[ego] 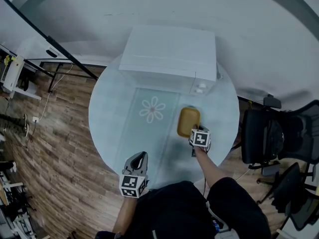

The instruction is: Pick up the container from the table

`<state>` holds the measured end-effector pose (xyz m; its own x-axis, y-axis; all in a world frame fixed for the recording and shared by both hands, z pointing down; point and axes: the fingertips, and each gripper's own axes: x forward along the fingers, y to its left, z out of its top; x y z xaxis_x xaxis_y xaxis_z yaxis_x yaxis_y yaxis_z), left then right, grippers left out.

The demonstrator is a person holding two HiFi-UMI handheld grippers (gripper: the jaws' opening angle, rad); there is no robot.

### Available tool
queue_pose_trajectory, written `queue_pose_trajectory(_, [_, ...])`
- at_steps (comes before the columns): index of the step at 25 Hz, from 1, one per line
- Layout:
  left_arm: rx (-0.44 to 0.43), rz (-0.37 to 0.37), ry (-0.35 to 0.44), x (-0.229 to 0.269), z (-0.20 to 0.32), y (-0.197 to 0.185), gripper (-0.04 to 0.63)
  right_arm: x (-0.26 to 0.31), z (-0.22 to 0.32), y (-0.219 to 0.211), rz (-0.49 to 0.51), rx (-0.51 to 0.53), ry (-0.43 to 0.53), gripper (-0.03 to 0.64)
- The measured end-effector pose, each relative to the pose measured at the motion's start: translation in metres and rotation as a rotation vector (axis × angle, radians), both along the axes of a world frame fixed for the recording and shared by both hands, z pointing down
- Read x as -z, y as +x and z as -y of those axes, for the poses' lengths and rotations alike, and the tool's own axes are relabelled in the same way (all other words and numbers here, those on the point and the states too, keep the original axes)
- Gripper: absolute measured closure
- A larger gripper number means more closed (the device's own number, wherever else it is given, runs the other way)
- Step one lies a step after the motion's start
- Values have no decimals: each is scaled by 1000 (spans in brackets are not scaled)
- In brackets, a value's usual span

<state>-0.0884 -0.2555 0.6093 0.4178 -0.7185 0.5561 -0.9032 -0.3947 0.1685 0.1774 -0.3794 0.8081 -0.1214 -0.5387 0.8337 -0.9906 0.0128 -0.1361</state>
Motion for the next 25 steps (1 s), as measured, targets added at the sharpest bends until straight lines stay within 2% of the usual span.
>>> queue_pose_trajectory(12, [-27, -12, 16, 2, -10, -1, 569, 11, -18, -8, 30, 29, 15, 589])
queue_pose_trajectory(19, [-61, -17, 21, -1, -23, 1, 569, 34, -37, -25, -39, 158, 75, 589])
queue_pose_trajectory(25, [-98, -38, 39, 2, -35, 7, 569, 51, -62, -42, 16, 144, 95, 589])
